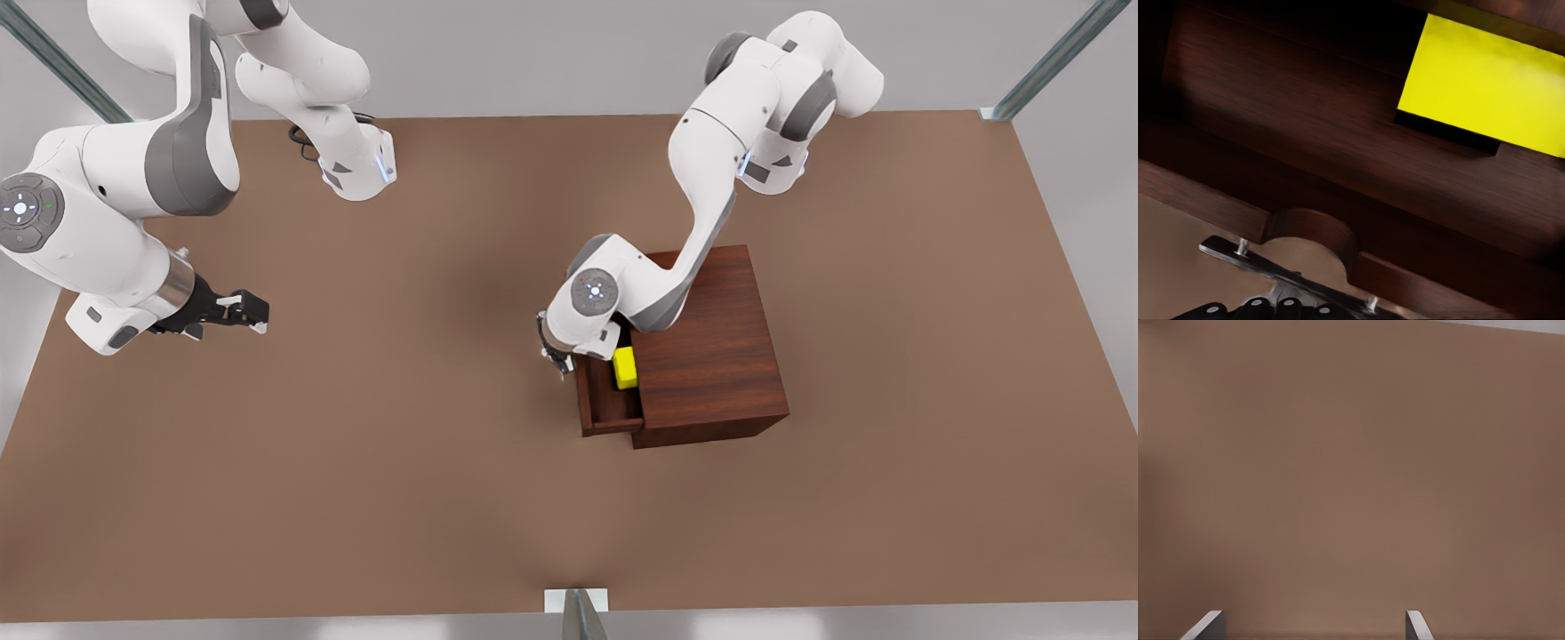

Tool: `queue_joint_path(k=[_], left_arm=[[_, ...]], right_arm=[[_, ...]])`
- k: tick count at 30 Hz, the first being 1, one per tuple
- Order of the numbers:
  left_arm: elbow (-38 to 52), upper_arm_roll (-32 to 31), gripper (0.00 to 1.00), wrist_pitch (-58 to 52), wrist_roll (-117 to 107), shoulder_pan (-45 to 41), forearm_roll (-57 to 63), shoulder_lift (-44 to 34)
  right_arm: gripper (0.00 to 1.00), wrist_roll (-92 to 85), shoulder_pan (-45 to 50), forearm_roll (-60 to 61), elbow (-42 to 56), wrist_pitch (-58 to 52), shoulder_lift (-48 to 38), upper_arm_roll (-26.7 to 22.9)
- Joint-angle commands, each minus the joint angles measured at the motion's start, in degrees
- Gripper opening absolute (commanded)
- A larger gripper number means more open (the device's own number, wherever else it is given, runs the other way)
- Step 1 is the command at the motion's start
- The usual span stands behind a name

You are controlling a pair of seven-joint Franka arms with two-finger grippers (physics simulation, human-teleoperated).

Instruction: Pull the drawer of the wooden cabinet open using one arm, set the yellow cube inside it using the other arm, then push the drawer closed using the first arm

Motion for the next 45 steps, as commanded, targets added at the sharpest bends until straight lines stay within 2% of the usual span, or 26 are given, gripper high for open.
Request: queue_joint_path(k=[1, 8, 12, 23, 25, 26, 29, 31, 32, 36, 39, 43, 45], left_arm=[[0.0, 0.1, 0.21, -8.7, 10.3, 1.1, -1.6, -0.6], [-0.1, 0.2, 0.21, -16.3, 20.3, 4.7, -1.6, -2.1], [-0.1, 1.0, 0.21, -19.7, 25.0, 5.1, -1.5, -2.2], [0.0, 2.3, 0.21, -23.8, 32.3, 5.8, -1.5, -3.2], [0.2, 2.0, 0.21, -25.3, 33.0, 6.1, -1.8, -6.4], [2.7, 1.8, 0.97, -29.0, 39.0, 6.9, -1.6, -10.7], [6.7, 1.7, 1.00, -29.5, 53.0, 13.5, -1.5, -18.8], [6.6, 2.2, 1.00, -36.1, 90.1, 22.4, 1.5, -20.2], [6.6, 3.1, 1.00, -38.4, 104.6, 23.1, 7.2, -20.3], [6.6, 3.8, 1.00, -40.2, 143.7, 35.0, 10.4, -23.0], [1.2, 3.0, 1.00, -40.0, 147.0, 35.8, 13.9, -31.8], [0.0, -2.9, 1.00, -36.5, 147.7, 37.9, 13.8, -31.7], [0.1, -3.6, 1.00, -36.5, 152.2, 38.8, 14.1, -31.6]], right_arm=[[1.00, -1.5, 0.0, 0.0, 0.0, -0.1, -0.1, 0.0], [1.00, -2.0, 0.7, 0.0, 0.2, 0.0, -0.1, 0.3], [1.00, -1.6, 0.9, -0.1, 0.1, -0.2, -0.6, 2.4], [1.00, -1.4, 1.3, -1.8, 0.9, 1.4, -0.1, 2.7], [1.00, -1.4, 1.2, -1.7, 0.8, 1.4, -0.1, 2.7], [1.00, -1.4, 1.3, -1.7, 0.9, 1.4, -0.1, 2.7], [1.00, -1.5, 1.3, -1.6, 0.9, 1.4, -0.1, 2.6], [1.00, -1.5, 1.3, -1.7, 0.8, 1.1, -0.1, 2.6], [1.00, -1.5, 1.2, -1.8, 0.8, 1.1, -0.2, 2.6], [1.00, -1.5, 1.2, -1.8, 0.8, 1.1, -0.1, 2.5], [1.00, -1.5, 1.2, -1.8, 0.7, 1.1, -0.2, 2.4], [1.00, -1.5, 1.2, -1.8, 0.7, 1.1, -0.2, 2.4], [1.00, -1.5, 1.2, -1.8, 0.7, 1.1, -0.2, 2.4]])
